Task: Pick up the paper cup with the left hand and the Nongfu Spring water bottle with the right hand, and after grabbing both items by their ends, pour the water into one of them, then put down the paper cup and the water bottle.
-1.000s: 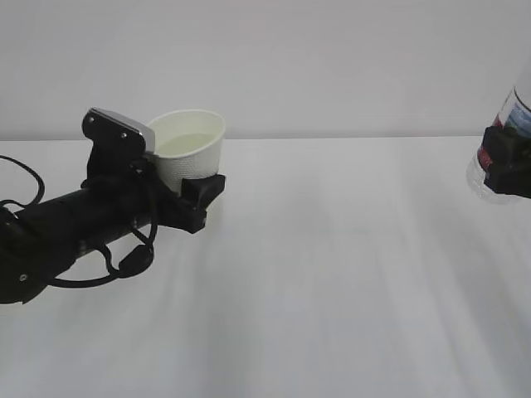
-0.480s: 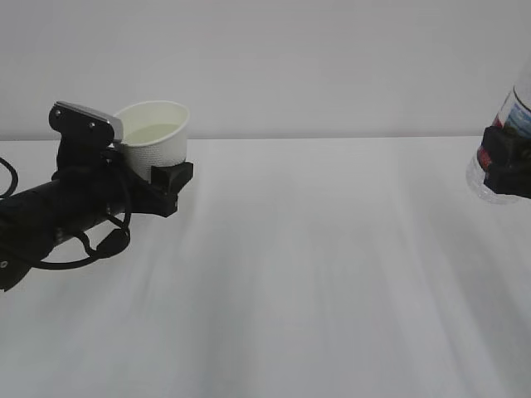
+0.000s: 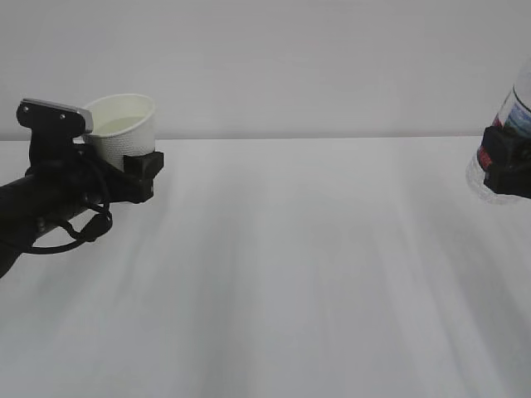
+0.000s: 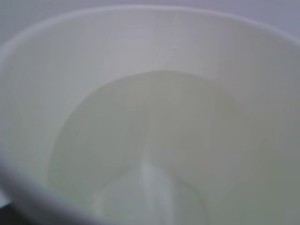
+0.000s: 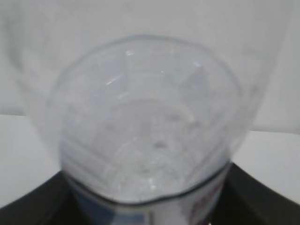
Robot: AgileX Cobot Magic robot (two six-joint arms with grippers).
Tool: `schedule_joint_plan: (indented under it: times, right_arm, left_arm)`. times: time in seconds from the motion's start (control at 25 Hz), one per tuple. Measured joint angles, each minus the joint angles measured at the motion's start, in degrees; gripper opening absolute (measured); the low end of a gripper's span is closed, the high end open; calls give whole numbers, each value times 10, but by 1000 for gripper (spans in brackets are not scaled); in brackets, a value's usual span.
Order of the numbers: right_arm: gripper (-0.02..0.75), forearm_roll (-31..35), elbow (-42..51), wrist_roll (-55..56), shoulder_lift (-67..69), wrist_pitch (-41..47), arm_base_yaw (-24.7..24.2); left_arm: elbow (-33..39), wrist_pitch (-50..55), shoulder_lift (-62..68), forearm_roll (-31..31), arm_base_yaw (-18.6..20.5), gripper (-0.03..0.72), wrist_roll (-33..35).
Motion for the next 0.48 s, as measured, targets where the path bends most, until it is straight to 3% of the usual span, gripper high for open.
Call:
schedule_joint_plan:
  times: [0.48]
  right_arm:
    - [477,0,0,0,0,0,0]
  left_arm:
    - [0,0,0,-21,40,544,0]
